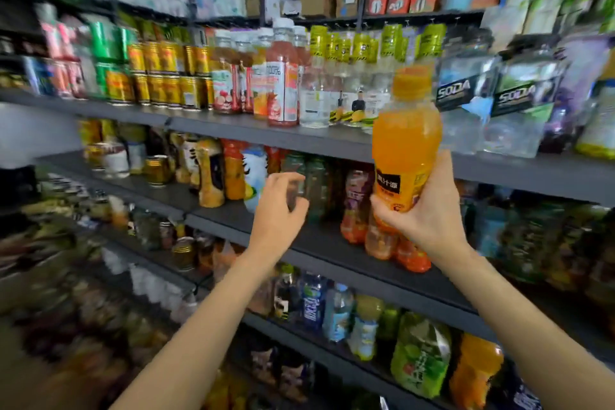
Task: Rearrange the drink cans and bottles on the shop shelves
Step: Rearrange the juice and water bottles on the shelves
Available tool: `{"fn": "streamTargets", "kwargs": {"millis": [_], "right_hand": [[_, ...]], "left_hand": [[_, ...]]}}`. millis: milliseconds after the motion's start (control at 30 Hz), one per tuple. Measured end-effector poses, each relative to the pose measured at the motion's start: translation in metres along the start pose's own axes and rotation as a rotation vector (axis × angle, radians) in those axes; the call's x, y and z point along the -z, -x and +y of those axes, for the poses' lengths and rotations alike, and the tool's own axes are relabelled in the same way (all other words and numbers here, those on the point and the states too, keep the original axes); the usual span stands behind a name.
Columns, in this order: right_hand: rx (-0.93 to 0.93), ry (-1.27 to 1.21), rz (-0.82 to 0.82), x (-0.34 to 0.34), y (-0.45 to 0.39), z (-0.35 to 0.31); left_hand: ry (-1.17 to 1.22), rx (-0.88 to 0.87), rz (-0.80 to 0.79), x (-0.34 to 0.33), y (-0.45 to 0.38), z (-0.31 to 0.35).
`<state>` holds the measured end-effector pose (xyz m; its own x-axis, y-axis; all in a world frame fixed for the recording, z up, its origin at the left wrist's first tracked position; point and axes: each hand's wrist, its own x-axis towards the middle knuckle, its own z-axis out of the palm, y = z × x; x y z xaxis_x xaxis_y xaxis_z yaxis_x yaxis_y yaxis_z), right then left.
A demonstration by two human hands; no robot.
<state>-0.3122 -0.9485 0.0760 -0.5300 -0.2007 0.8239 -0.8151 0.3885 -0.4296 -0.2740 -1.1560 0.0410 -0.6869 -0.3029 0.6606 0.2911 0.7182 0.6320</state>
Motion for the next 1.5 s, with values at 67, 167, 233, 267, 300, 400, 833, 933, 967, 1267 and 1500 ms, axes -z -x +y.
{"fn": "streamTargets", "kwargs": {"millis": [67, 167, 233, 267, 300, 400, 833, 933, 967, 1267, 1500], "right_hand": [[-0.017, -0.034, -0.034, -0.053, 0.002, -0.019], [-0.038, -0.052, -0.070, -0.135, 0.007, -0.046], [-0.049, -0.026, -0.111, -0.187, 0.013, -0.060], [-0.047, -0.006, -0.141, -0.211, 0.015, -0.066], [-0.038, 0.011, -0.171, -0.234, 0.016, -0.071], [-0.045, 0.011, -0.245, -0.294, 0.012, -0.087], [0.061, -0.019, -0.260, -0.561, -0.071, -0.133], [0.197, 0.027, -0.296, -0.624, -0.098, -0.141], [0.228, 0.020, -0.314, -0.645, -0.107, -0.145], [0.127, -0.183, -0.598, -0.826, -0.159, -0.199], [0.021, -0.156, -0.571, -0.980, -0.180, -0.235]], "left_hand": [[0.034, 0.045, -0.006, 0.041, 0.003, -0.042], [0.019, 0.091, -0.077, 0.099, 0.003, -0.099], [-0.010, 0.105, -0.137, 0.134, 0.001, -0.134], [-0.015, 0.119, -0.157, 0.151, 0.000, -0.150], [-0.022, 0.145, -0.163, 0.168, -0.002, -0.166], [-0.058, 0.217, -0.123, 0.220, -0.006, -0.212], [0.055, 0.268, -0.184, 0.351, -0.100, -0.397], [0.184, 0.268, -0.285, 0.370, -0.144, -0.435], [0.195, 0.265, -0.283, 0.378, -0.156, -0.449], [0.171, 0.251, -0.262, 0.470, -0.237, -0.600], [0.069, 0.117, -0.324, 0.536, -0.302, -0.737]]}}
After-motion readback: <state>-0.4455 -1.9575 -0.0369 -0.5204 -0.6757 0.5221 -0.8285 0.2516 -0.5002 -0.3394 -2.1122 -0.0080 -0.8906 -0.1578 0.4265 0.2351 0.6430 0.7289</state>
